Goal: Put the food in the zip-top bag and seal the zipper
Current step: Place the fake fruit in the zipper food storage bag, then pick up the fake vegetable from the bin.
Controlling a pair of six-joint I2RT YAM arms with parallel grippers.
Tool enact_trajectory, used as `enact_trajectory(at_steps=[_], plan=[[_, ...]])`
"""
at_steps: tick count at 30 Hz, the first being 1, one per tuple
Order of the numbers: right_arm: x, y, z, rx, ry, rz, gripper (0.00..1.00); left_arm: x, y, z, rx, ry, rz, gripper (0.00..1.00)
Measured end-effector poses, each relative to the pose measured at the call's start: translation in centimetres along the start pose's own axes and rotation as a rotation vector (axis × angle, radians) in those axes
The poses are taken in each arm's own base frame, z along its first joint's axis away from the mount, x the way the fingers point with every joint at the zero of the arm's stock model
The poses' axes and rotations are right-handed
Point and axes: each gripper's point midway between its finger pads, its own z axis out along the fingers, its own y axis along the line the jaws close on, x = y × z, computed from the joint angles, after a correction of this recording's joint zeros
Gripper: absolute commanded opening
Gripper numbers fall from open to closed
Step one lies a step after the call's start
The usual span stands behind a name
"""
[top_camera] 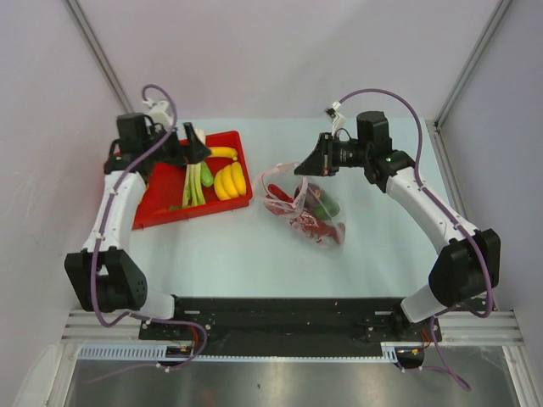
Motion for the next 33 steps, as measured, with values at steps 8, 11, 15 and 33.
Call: enact_trajectory(at_steps=[8,11,15,33], plan=[[0.1,-0.2,0.2,-0.002,0.006,0.000,0.00,0.0,17.5,-4.5,-0.515,0.196,0.144,1.00],[0.2,-0.4,0.3,-0.005,0.010,-0.001,0.00,2.0,22.0,-4.2,-0.615,0.352,0.188,0.99],[0.4,-0.9,0.6,-0.001,0.018,0.000,0.00,5.5,26.8,-3.5,-0.698,0.532,0.234,1.00],[0.6,-1.4,0.6,0.005,0.036,-0.009,0.00,10.9,33.7,-1.4,-0.770,0.742,0.359,0.61]])
